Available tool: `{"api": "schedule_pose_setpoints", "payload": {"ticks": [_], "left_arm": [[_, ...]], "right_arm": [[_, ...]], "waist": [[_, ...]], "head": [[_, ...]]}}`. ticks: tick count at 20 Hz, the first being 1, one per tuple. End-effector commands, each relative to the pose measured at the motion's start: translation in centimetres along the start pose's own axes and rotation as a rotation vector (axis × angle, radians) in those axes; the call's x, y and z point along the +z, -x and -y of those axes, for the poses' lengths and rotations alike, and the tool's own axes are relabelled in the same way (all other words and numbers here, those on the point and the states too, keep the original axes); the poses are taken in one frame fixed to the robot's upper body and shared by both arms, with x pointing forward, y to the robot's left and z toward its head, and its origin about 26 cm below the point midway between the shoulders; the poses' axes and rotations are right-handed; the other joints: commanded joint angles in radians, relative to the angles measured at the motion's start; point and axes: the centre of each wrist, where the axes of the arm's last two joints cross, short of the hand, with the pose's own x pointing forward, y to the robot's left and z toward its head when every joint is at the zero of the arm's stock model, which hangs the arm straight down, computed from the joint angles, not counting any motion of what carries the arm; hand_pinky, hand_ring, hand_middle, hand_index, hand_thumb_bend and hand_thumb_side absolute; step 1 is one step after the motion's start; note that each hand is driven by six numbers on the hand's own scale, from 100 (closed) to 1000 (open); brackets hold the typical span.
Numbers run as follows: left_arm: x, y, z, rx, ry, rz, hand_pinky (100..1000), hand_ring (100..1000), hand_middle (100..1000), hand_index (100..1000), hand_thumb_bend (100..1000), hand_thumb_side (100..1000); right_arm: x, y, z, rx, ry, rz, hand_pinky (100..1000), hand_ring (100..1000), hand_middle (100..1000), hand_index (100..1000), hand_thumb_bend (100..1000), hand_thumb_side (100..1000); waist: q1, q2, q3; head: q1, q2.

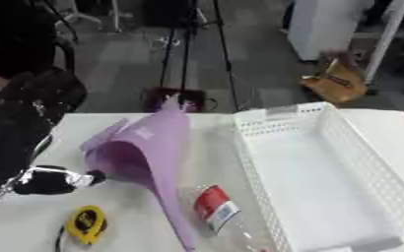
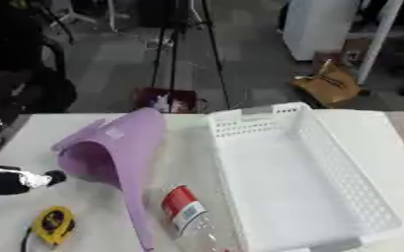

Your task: Pick up objects on the table and place them in the box.

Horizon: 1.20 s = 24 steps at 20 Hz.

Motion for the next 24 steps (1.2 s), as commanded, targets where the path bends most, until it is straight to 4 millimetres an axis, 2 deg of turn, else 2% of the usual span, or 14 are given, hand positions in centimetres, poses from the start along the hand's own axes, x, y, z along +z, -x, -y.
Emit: {"api": "schedule_pose_setpoints", "payload": {"ticks": [1,8,11,13,14,20,21,24], "left_arm": [[-0.3,1.3,-1.3,-0.133,0.021,0.006,1000,1000,1000,1000,994,683],[-0.6,1.0,-1.7,-0.257,-0.024,0.015,1000,1000,1000,1000,1000,680],[-0.5,0.3,-1.4,-0.258,-0.073,0.011,1000,1000,1000,1000,925,687],[-0.4,-0.3,-1.1,-0.236,-0.11,0.004,1000,1000,1000,1000,941,708],[-0.3,-0.6,-1.0,-0.224,-0.127,-0.002,1000,1000,1000,1000,878,680],[0.2,-2.0,-0.1,-0.162,-0.162,-0.019,1000,1000,1000,1000,828,688],[0.3,-2.2,0.0,-0.156,-0.164,-0.02,1000,1000,1000,1000,745,723],[0.5,-3.0,0.5,-0.116,-0.17,-0.033,1000,1000,1000,1000,723,715]], "right_arm": [[-1.2,-0.6,-0.2,-0.022,0.005,0.06,592,553,526,589,100,496],[-1.2,-0.6,-0.2,-0.024,0.004,0.055,592,554,526,589,100,494],[-1.1,-0.6,-0.2,-0.026,0.006,0.052,592,554,526,588,100,494],[-1.1,-0.6,-0.2,-0.028,0.006,0.05,592,554,526,588,100,493],[-1.1,-0.6,-0.2,-0.029,0.006,0.049,592,554,526,588,100,494],[-1.0,-0.6,-0.3,-0.034,0.008,0.046,592,554,526,588,100,495],[-1.0,-0.6,-0.3,-0.035,0.008,0.045,592,554,526,588,100,494],[-1.0,-0.6,-0.4,-0.04,0.01,0.043,593,554,526,588,100,494]], "waist": [[-0.001,-0.023,0.001],[-0.001,-0.022,-0.006],[-0.002,-0.02,-0.01],[-0.002,-0.017,-0.012],[-0.003,-0.016,-0.013],[-0.003,-0.009,-0.017],[-0.003,-0.008,-0.017],[-0.004,-0.004,-0.018]], "head": [[-0.002,-0.001],[0.002,-0.007],[0.004,-0.011],[0.004,-0.013],[0.005,-0.015],[0.005,-0.02],[0.005,-0.021],[0.004,-0.025]]}}
